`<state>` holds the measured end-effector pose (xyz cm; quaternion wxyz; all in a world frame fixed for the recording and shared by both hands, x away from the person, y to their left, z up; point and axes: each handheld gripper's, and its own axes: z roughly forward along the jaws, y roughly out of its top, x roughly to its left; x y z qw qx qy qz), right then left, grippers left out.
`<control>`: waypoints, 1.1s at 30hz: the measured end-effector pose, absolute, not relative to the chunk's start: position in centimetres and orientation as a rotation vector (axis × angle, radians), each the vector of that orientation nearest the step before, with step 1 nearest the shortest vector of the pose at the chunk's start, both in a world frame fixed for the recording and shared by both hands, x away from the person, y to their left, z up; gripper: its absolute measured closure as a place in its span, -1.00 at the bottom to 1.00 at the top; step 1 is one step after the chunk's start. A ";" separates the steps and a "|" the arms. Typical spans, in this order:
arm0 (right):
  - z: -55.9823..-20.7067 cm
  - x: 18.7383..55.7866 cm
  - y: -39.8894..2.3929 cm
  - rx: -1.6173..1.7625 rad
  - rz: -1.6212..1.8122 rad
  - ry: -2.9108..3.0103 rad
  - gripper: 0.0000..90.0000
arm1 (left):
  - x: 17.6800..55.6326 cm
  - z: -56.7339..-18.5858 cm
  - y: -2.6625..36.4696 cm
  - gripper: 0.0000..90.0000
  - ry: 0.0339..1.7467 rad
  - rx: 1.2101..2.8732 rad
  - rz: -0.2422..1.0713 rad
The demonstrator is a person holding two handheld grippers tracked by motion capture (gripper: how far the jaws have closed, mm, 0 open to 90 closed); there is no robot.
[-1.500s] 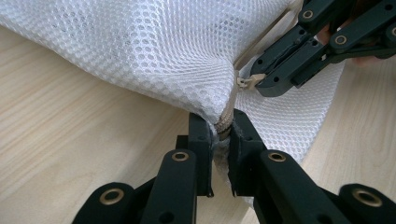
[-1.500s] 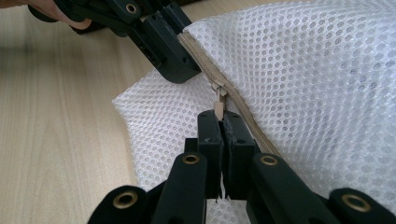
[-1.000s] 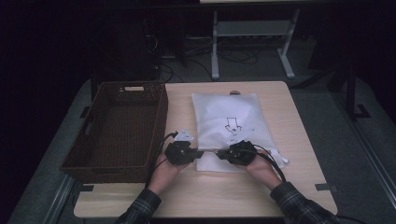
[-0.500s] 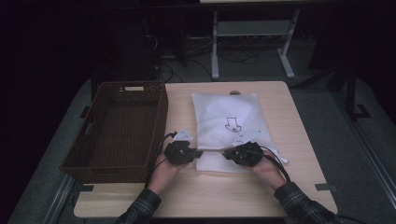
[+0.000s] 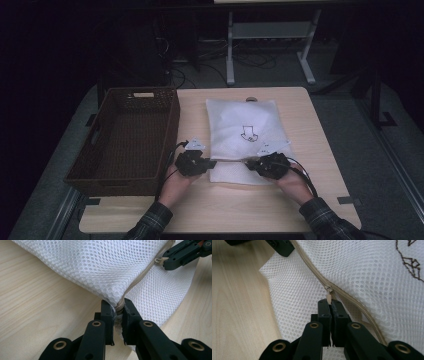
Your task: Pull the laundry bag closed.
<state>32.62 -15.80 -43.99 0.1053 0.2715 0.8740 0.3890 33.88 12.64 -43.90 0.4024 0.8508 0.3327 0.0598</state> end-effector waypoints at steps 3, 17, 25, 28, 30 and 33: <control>-43.9 32.5 -16.1 0.808 1.142 2.572 0.93 | 33.9 -43.9 12.7 0.81 0.843 2.148 0.149; -43.8 32.1 -17.4 0.828 1.136 2.550 0.94 | 33.9 -43.9 12.7 0.81 0.851 2.145 0.144; -43.7 31.8 -18.5 0.850 1.137 2.536 0.93 | 34.0 -43.9 12.8 0.81 0.856 2.148 0.145; -43.7 31.7 -18.9 0.860 1.135 2.527 0.93 | 34.0 -43.9 12.8 0.81 0.858 2.146 0.141; -43.7 31.6 -19.3 0.867 1.138 2.523 0.93 | 34.0 -43.9 12.8 0.81 0.856 2.147 0.141; -43.6 31.5 -19.6 0.874 1.135 2.519 0.93 | 34.0 -43.9 12.8 0.81 0.856 2.149 0.143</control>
